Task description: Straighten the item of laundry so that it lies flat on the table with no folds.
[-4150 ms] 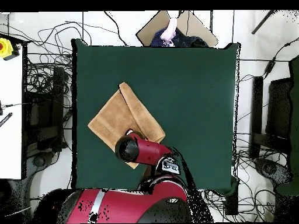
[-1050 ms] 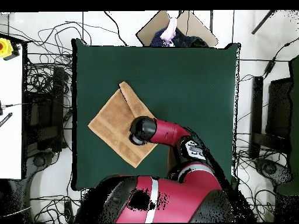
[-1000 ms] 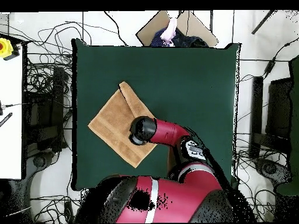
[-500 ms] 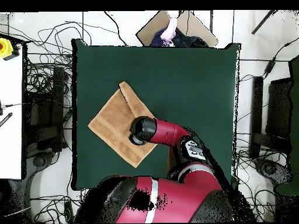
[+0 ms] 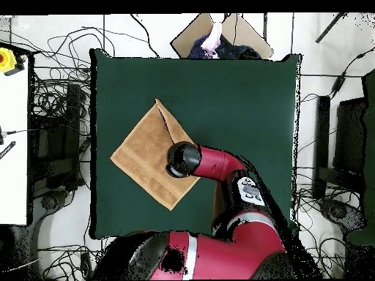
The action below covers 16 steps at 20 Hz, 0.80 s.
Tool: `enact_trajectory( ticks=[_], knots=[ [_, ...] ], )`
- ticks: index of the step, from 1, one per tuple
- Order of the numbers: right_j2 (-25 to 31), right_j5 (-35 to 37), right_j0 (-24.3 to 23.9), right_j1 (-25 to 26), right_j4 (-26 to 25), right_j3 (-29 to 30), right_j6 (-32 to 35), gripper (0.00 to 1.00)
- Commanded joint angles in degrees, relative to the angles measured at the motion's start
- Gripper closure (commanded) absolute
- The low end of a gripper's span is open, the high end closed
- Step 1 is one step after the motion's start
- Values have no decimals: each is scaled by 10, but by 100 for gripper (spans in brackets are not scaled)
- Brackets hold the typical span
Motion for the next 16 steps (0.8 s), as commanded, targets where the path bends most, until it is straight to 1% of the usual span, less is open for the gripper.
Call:
enact_trajectory(
  ticks=[1,6,9,12,16],
  knots=[
    [-29,-17,12,-50,-13,-47,63,0],
    [-23,5,3,-68,-8,-37,52,0],
    [-18,13,-3,-66,-7,-47,43,0],
    [-16,6,-7,-57,-9,-54,42,0],
    [-6,-40,-13,-18,-14,-75,44,0]
  ],
)
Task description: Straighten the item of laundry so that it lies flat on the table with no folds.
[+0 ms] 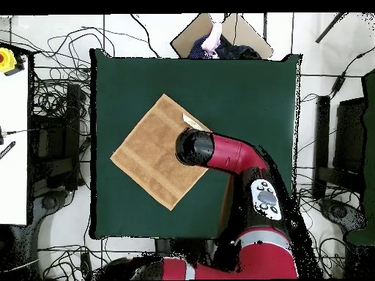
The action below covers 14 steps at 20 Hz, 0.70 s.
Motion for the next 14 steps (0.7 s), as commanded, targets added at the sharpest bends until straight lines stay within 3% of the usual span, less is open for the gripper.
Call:
enact_trajectory(
  ticks=[1,4,9,14],
  knots=[
    [19,-52,-13,55,-15,-52,43,0],
    [28,-67,-19,76,-15,-62,40,0],
    [26,-65,-9,49,-24,-14,40,0],
    [23,-93,-3,62,-33,-12,39,0]
  ],
)
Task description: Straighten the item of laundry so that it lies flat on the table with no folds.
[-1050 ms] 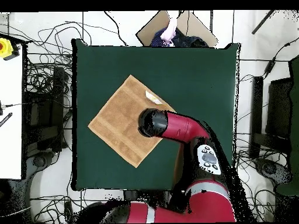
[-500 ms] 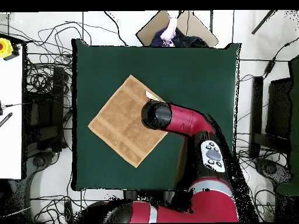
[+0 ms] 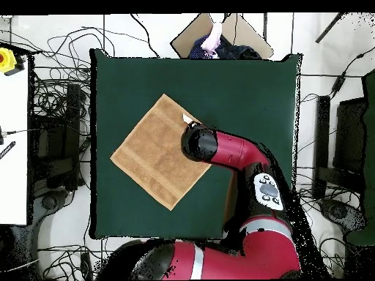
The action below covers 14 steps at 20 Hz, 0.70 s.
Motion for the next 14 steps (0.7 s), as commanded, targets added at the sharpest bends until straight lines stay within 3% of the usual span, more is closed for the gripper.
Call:
enact_trajectory(
  ticks=[1,14],
  knots=[
    [22,-40,6,29,-33,11,38,0],
    [1,-38,24,46,-37,-29,47,0]
  ],
)
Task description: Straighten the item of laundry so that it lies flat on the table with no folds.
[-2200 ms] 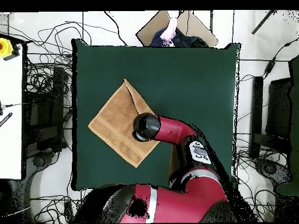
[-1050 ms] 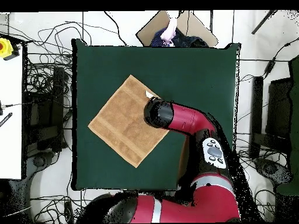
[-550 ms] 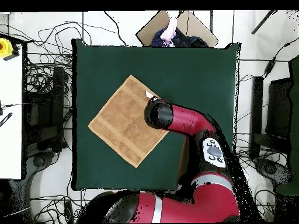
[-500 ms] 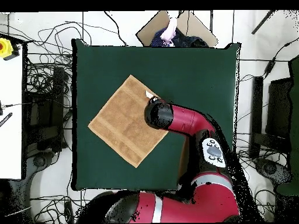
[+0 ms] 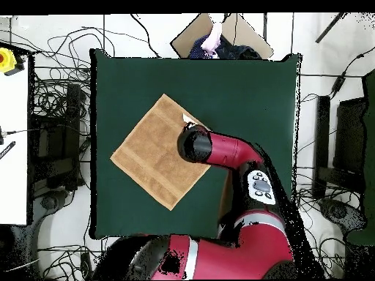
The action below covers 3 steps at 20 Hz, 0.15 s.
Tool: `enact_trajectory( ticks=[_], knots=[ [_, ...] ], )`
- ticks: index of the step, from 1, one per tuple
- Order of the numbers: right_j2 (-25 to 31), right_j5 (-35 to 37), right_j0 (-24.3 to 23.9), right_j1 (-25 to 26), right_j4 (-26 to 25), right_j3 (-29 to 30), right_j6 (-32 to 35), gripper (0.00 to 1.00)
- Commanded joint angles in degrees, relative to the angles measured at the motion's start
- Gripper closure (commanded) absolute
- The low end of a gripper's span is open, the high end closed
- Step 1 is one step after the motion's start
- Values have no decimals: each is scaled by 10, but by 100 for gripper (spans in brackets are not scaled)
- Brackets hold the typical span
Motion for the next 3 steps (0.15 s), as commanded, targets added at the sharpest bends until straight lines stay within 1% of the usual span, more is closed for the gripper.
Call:
enact_trajectory(
  ticks=[1,3],
  knots=[
    [3,-14,12,25,-18,-21,47,0],
    [4,-11,12,28,-16,-25,47,0]
  ],
)
